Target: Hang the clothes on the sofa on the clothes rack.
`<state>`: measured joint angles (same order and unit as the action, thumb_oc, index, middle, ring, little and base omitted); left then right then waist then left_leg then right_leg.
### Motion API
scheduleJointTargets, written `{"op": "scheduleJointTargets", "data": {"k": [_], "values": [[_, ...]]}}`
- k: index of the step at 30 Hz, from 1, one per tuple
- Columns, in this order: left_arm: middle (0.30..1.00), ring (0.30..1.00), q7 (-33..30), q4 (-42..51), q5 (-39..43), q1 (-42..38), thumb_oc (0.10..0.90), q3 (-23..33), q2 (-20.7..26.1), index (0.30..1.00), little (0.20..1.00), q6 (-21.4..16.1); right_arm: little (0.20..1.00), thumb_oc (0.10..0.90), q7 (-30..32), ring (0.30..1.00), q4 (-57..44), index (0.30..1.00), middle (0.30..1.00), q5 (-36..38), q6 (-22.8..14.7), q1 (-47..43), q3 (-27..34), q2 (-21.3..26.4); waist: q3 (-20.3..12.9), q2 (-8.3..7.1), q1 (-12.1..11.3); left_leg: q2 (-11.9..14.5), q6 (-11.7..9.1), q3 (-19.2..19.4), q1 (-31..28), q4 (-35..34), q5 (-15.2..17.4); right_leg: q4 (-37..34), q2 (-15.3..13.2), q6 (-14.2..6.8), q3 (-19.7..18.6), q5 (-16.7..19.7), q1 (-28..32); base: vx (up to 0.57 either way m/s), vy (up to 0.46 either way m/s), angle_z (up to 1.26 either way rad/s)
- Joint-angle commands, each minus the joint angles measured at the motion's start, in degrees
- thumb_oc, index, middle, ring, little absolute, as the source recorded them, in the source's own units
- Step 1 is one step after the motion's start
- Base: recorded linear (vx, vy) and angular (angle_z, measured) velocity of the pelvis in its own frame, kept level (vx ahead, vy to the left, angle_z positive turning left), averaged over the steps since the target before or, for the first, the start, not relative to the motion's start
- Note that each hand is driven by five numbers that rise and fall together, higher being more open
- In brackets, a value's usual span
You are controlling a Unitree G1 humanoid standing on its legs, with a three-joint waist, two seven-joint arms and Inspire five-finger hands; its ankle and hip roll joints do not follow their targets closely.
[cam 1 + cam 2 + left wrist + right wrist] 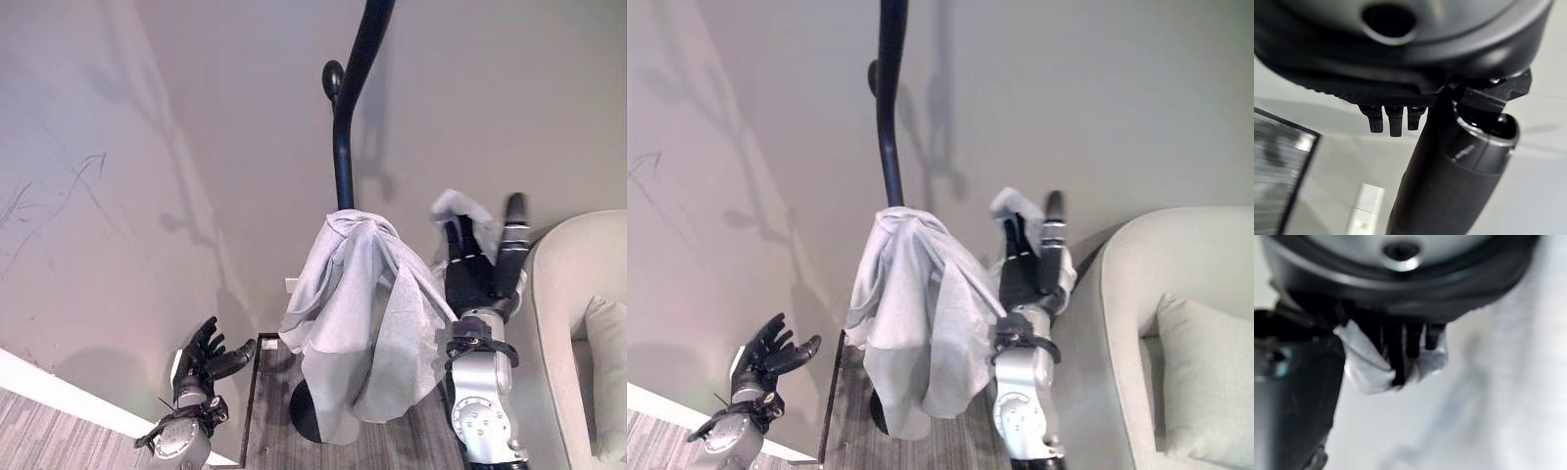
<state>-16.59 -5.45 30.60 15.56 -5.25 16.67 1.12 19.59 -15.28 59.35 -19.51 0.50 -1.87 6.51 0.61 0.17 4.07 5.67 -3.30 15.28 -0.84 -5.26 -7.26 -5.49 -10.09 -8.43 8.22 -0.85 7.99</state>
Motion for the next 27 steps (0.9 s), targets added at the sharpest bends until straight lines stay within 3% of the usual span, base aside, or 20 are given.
{"op": "scheduleJointTargets", "data": {"k": [1, 4, 7, 12, 19, 22, 23, 24, 25, 27], "values": [[0.900, 0.900, 0.66, 1.62, -2.45, -5.61, 0.800, 1.48, 2.66, 0.900, 0.900, -5.94, 0.900, 0.800, -3.19, 0.900, -5.89, 0.900, 0.900, 2.33, -7.18, -3.95, 1.37, 1.50, -3.12, -1.41, -0.10, 4.77, -2.82, 1.19, -2.73, 0.26, 6.20, 3.18, -2.28, -1.41, -0.88, 0.37, -3.04, -0.01, 0.014, -0.14], [0.900, 0.900, 0.80, -1.20, -2.96, -4.45, 0.800, 0.93, 1.71, 0.900, 0.900, -5.57, 0.900, 0.800, -5.04, 0.900, -7.11, 0.900, 0.900, 5.69, -9.58, -2.84, 4.44, -2.37, -2.87, -0.63, 0.68, 4.67, -2.66, 1.68, -2.94, 0.26, 6.38, 3.65, -2.48, -1.55, -1.05, 0.33, -3.35, 0.00, 0.026, -0.11], [0.900, 0.900, 0.75, -4.29, -1.06, -4.18, 0.800, -0.88, 0.39, 0.900, 0.900, -5.59, 0.900, 0.800, -9.46, 0.900, -7.07, 0.900, 0.900, 16.89, -14.17, -1.37, 3.80, -8.50, -2.78, 0.03, 1.40, 4.65, -2.64, 2.03, -3.25, 0.26, 6.48, 3.99, -2.68, -1.72, -1.19, 0.32, -3.49, 0.00, 0.024, -0.06], [0.900, 0.900, -0.34, -6.07, 0.35, -3.42, 0.800, -3.01, -0.32, 0.900, 0.900, -5.95, 0.900, 0.800, -11.30, 0.900, -7.78, 0.900, 0.900, 21.21, -17.63, -1.72, 2.23, -10.41, -2.65, 0.61, 1.68, 4.57, -2.60, 2.63, -3.51, 0.26, 6.64, 3.97, -2.77, -1.87, -1.29, 0.67, -3.78, 0.00, 0.004, -0.01], [0.900, 0.900, -1.72, -8.43, 5.63, -2.16, 0.800, -6.94, -1.43, 0.900, 0.900, -7.24, 0.900, 0.800, -13.92, 0.900, -7.06, 0.900, 0.900, 28.33, -25.58, 0.51, -0.12, -13.32, -2.67, 1.42, 2.43, 4.58, -2.73, 3.90, -4.49, 0.26, 6.78, 4.06, -2.93, -2.17, -1.43, 0.87, -3.80, 0.01, 0.020, -0.11], [0.900, 0.900, -1.45, -9.04, 6.53, -1.78, 0.800, -8.06, -1.32, 0.900, 0.900, -7.30, 0.900, 0.800, -13.54, 0.900, -4.69, 0.900, 0.900, 29.42, -24.90, 2.03, -0.39, -12.92, -2.59, 1.48, 2.85, 4.59, -2.83, 4.05, -4.59, 0.26, 6.81, 4.09, -2.94, -2.28, -1.47, 0.90, -3.82, 0.00, 0.000, 0.00], [0.900, 0.900, -1.03, -9.80, 6.81, -1.59, 0.800, -8.72, -1.31, 0.900, 0.900, -7.10, 0.900, 0.800, -13.71, 0.900, -0.39, 0.900, 0.900, 32.10, -22.25, 3.60, -1.32, -12.67, -2.58, 1.43, 3.12, 4.68, -2.96, 4.18, -4.70, 0.26, 6.76, 4.17, -3.00, -2.31, -1.50, 0.91, -3.83, 0.00, 0.000, 0.00], [0.900, 0.900, -1.01, -9.81, 6.82, -1.56, 0.800, -8.71, -1.32, 0.900, 0.900, -7.11, 0.900, 0.800, -14.00, 0.900, -0.23, 0.900, 0.900, 32.37, -22.20, 3.59, -1.30, -12.63, -2.60, 1.44, 3.14, 4.68, -2.96, 4.17, -4.70, 0.26, 6.76, 4.17, -3.00, -2.31, -1.49, 0.90, -3.82, 0.00, 0.000, 0.00], [0.900, 0.900, -0.59, -10.18, 6.82, -1.66, 0.800, -9.12, -1.13, 0.900, 0.900, -7.06, 0.900, 0.800, -14.37, 0.900, 2.00, 0.900, 0.900, 33.76, -20.10, 4.27, -2.41, -11.89, -2.52, 1.36, 3.22, 4.69, -3.04, 4.23, -4.73, 0.26, 6.75, 4.26, -3.03, -2.31, -1.50, 0.91, -3.83, -0.01, 0.003, -0.04], [0.900, 0.900, 0.91, -10.32, 5.82, -2.21, 0.800, -10.19, -0.45, 0.900, 0.900, -6.25, 0.900, 0.800, -17.08, 0.900, 9.86, 0.900, 0.900, 37.50, -11.22, 4.95, -6.35, -10.11, -2.15, 0.94, 2.63, 4.61, -3.24, 3.80, -4.93, 0.26, 6.84, 4.44, -3.21, -2.26, -1.07, 0.55, -3.36, -0.01, 0.000, -0.02]]}}
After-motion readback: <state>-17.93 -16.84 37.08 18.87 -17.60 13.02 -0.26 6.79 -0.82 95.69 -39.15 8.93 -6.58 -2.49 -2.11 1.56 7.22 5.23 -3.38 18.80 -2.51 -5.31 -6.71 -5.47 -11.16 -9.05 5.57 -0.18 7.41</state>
